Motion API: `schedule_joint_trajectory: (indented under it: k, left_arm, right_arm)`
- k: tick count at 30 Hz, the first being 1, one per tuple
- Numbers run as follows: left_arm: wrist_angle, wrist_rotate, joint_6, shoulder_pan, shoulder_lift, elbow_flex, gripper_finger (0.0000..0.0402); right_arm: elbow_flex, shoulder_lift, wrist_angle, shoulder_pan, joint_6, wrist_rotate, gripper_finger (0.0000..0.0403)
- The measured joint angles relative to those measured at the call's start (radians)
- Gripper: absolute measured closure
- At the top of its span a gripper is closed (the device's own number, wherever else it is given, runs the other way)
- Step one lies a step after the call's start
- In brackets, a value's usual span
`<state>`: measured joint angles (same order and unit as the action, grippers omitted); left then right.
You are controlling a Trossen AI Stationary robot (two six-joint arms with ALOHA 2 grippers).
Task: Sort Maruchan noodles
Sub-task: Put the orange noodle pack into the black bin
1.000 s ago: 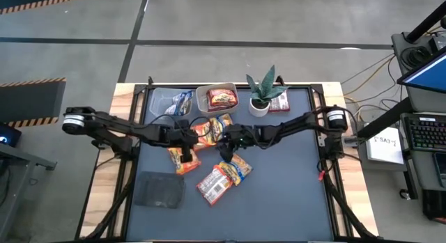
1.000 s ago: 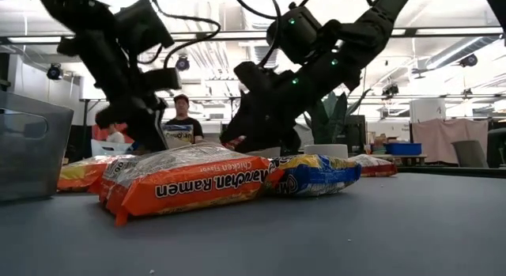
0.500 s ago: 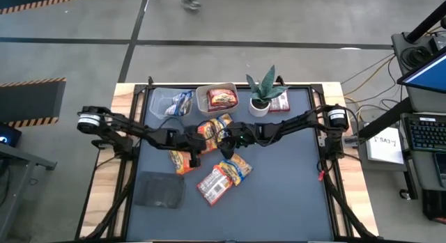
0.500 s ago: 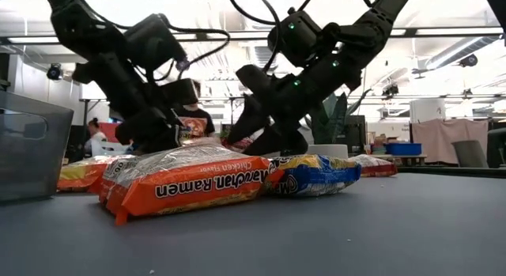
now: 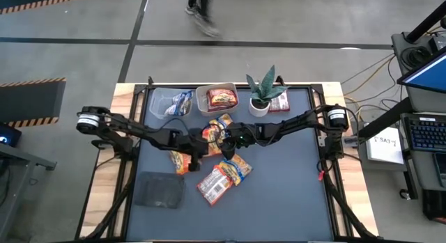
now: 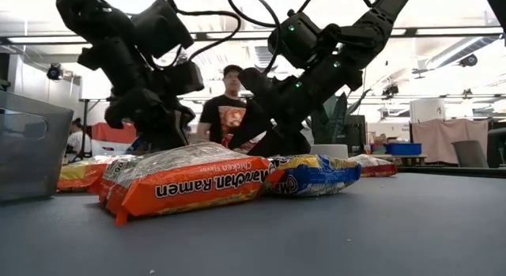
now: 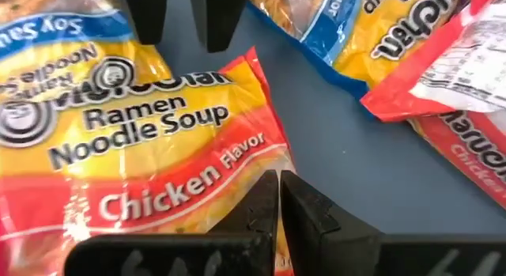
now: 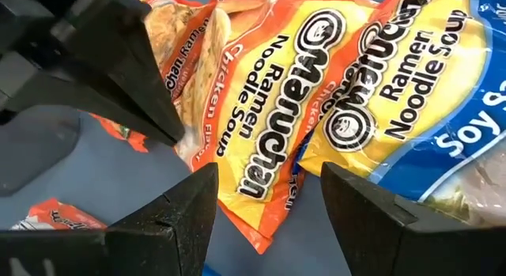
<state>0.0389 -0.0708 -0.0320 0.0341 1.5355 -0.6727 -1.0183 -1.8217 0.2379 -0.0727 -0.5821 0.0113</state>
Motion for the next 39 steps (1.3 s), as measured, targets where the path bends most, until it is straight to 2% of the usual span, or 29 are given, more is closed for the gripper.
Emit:
schedule_joint_trajectory:
  k: [4,7,11,19,39]
  left_arm:
    - [0.090,-0.027,0.000,0.000,-0.062,0.002,0.0402]
    - [0.153,-0.100,0.000,0.000,-0.103,0.007,0.0402]
    - [0.125,-0.180,0.000,-0.007,-0.118,0.046,0.0402]
    - [-0.007,-0.190,0.062,-0.011,-0.060,0.101,0.0402]
    - [-0.017,-0.191,0.136,-0.010,0.012,0.111,0.0401]
  right_arm:
    - [0.000,0.000,0.003,0.000,-0.033,0.001,0.0190]
    - [0.000,-0.010,0.012,0.000,-0.057,0.000,0.0190]
    - [0.002,-0.042,0.035,0.000,-0.080,0.000,0.0190]
    - [0.001,-0.058,0.067,0.000,-0.091,-0.003,0.0190]
    - [0.001,-0.060,0.191,-0.019,-0.088,-0.014,0.0190]
